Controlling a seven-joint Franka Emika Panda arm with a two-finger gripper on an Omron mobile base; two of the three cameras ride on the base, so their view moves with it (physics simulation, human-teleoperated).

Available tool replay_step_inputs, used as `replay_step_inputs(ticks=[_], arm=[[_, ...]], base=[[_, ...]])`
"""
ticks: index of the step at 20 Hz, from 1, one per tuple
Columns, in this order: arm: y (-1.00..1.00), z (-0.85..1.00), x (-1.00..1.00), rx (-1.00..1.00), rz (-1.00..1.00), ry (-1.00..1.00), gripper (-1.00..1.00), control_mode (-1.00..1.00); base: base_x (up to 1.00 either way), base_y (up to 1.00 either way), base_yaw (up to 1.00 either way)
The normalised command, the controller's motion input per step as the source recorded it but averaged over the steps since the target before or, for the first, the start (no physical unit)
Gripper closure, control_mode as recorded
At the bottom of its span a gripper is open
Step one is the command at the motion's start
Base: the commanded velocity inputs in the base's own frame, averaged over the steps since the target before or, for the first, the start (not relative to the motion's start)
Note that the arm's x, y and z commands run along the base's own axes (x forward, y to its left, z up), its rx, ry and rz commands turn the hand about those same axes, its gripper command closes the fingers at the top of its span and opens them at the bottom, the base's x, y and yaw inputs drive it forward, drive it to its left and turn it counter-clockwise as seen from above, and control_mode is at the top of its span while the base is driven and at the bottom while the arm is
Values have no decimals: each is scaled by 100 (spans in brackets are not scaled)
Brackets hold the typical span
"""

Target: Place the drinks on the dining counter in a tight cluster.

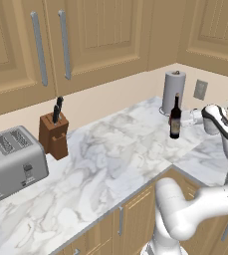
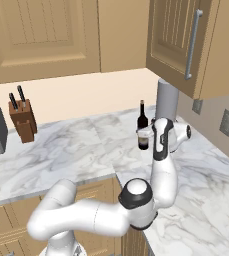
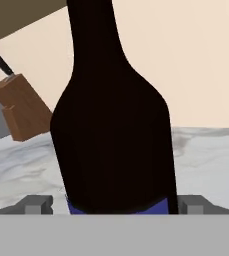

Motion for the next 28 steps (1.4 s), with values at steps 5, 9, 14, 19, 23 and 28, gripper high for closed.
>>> replay_step_inputs(ticks=[5,9,14,19,23,28], arm=[[0,0,0,0,0,0,100,-100],[-2,0,0,0,0,2,100,-100],[0,12,-20,0,0,6,100,-100],[27,52,-93,-1,-1,9,100,-100],[50,38,-100,-1,-11,1,100,-100],[75,10,-100,-6,-26,-8,100,-100]], base=[[0,0,0],[0,0,0],[0,0,0],[0,0,0],[0,0,0],[0,0,0]])
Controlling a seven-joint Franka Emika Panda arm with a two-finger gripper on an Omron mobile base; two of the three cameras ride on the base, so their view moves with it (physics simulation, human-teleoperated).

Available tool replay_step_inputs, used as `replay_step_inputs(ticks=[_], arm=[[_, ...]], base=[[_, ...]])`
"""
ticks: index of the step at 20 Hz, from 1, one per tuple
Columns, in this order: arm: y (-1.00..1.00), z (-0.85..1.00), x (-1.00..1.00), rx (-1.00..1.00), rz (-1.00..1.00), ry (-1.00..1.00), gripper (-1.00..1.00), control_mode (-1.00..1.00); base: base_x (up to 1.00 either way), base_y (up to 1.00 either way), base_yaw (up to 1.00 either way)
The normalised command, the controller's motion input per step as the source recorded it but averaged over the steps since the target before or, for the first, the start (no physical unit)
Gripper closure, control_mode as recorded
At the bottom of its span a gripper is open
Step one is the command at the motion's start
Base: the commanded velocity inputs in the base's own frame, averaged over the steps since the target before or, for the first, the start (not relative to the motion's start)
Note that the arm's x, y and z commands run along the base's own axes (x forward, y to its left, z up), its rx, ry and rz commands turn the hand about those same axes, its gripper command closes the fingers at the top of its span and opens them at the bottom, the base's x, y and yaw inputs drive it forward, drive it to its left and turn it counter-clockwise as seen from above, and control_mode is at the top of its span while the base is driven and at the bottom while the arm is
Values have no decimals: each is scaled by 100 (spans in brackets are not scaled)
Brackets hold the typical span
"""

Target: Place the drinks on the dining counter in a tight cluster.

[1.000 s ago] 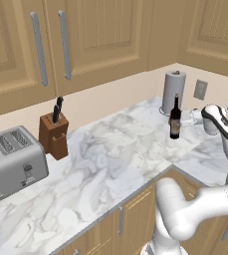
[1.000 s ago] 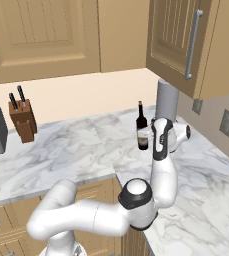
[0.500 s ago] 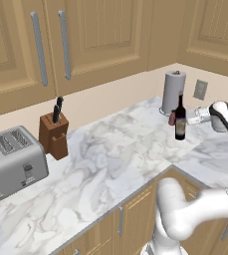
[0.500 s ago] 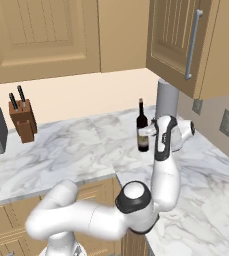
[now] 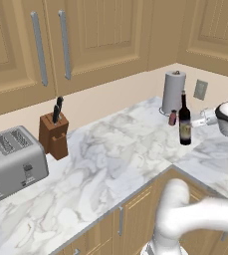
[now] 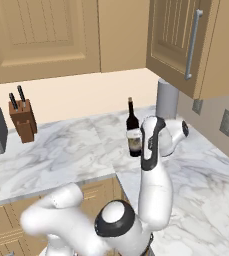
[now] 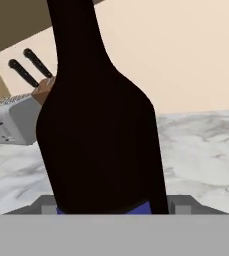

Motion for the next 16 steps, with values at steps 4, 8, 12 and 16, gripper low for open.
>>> replay_step_inputs(ticks=[4,8,12,16], arm=[[85,27,-92,-10,-39,-10,100,-100],[52,76,-49,-6,-42,-7,100,-100],[46,94,-31,-7,-30,-1,100,-100],[14,24,-21,-1,-3,0,100,-100]], base=[[0,0,0],[0,0,0],[0,0,0],[0,0,0]])
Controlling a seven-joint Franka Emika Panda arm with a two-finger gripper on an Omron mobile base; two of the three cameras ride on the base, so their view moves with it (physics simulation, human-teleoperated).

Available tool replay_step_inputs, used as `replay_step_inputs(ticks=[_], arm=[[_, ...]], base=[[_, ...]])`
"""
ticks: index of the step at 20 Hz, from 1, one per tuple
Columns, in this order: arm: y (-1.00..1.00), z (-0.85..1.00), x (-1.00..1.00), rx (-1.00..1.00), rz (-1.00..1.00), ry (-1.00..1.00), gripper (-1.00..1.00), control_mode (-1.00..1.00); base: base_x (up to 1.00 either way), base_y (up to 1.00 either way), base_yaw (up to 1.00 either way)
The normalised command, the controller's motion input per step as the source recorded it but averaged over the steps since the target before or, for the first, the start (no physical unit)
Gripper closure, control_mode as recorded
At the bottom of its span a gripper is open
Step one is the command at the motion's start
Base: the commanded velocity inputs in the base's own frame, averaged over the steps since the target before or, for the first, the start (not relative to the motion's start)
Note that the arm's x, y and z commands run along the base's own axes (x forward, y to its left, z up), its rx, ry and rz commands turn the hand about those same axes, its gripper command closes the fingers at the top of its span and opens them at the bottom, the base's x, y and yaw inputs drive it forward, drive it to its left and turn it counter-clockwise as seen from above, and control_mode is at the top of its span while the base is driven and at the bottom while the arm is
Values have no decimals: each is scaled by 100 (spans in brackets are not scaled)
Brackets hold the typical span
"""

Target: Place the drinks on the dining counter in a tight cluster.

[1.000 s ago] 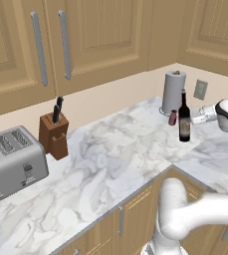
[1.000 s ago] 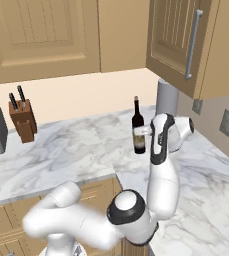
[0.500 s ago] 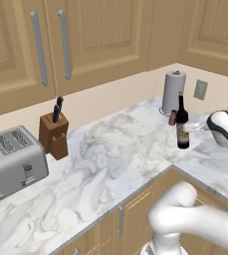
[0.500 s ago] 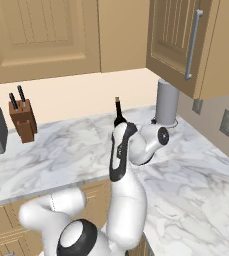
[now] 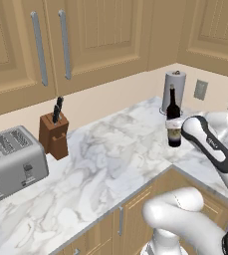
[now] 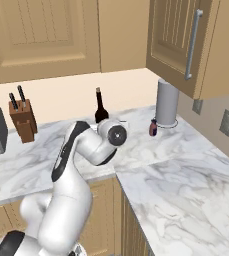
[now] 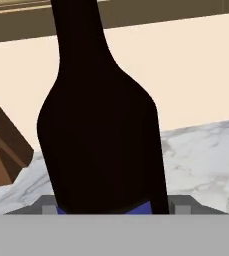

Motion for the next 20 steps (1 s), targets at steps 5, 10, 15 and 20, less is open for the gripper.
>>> replay_step_inputs(ticks=[5,10,15,20], arm=[[-24,6,-22,4,1,-4,100,-100],[-35,56,-32,8,0,-8,100,-100],[-12,54,-23,3,3,-6,100,-100],[0,2,-5,0,3,0,100,-100]], base=[[0,0,0],[0,0,0],[0,0,0],[0,0,0]])
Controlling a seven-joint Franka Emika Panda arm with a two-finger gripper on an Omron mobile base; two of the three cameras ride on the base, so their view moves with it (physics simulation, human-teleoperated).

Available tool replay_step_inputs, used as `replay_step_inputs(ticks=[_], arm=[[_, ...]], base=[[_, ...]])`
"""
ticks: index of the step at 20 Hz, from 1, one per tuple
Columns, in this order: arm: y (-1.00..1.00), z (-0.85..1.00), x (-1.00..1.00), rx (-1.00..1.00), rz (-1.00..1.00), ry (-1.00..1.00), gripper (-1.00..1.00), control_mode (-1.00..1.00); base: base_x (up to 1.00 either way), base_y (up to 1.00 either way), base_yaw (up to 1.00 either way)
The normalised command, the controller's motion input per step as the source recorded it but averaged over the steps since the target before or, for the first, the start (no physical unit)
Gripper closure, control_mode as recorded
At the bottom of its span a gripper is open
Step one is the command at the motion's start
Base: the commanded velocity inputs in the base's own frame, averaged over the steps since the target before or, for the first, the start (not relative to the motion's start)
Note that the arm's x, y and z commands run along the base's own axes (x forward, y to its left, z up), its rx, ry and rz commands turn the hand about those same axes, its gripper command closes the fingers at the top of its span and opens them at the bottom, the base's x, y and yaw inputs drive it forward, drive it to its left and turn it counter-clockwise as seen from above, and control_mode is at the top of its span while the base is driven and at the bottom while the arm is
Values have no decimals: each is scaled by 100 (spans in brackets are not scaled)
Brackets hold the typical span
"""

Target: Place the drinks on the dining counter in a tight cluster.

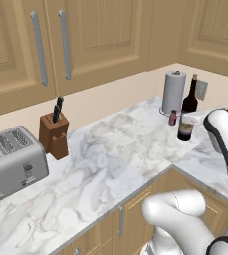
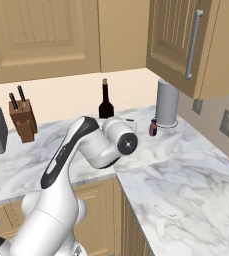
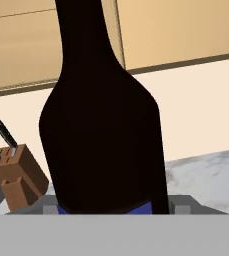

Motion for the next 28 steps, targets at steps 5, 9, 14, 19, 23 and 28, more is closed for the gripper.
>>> replay_step_inputs(ticks=[5,9,14,19,23,28], arm=[[0,0,-3,0,0,0,100,-100],[-2,0,-21,0,0,-2,100,100],[0,0,0,0,0,0,100,100],[0,0,0,0,0,0,100,100],[0,0,0,0,0,0,100,100],[0,0,0,0,0,0,100,100]], base=[[0,0,0],[-44,-15,-4],[-100,-32,-22],[-95,0,-48],[-59,0,-70],[-28,8,-81]])
